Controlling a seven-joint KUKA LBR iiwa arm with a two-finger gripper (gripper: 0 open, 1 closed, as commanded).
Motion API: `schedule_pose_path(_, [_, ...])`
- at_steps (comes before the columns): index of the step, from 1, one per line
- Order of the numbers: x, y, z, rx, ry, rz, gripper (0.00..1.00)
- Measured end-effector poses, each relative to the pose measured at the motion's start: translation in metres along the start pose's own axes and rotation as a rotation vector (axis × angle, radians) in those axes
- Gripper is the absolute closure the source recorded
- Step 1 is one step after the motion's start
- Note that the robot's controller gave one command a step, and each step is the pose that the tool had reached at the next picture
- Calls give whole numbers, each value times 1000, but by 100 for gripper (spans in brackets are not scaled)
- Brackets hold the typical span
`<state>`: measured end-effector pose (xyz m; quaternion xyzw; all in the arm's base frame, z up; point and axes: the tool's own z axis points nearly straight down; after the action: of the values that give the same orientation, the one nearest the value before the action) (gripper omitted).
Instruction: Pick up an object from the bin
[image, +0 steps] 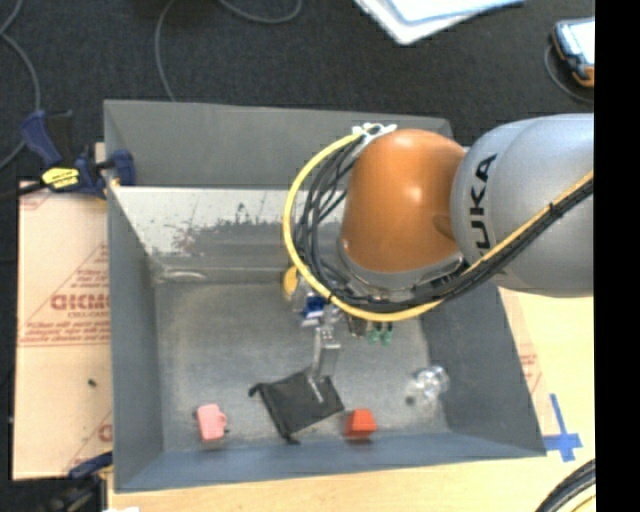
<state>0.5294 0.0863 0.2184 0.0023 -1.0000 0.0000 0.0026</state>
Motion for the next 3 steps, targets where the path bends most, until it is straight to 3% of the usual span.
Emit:
schedule_pose_path(1, [-1,-1,-5,-1,-8,4,0])
schedule_pose_path(2, [31,-13,117,0,-7,-98,0])
schedule_pose_path(3, [36,-23,64,0,-7,-158,0])
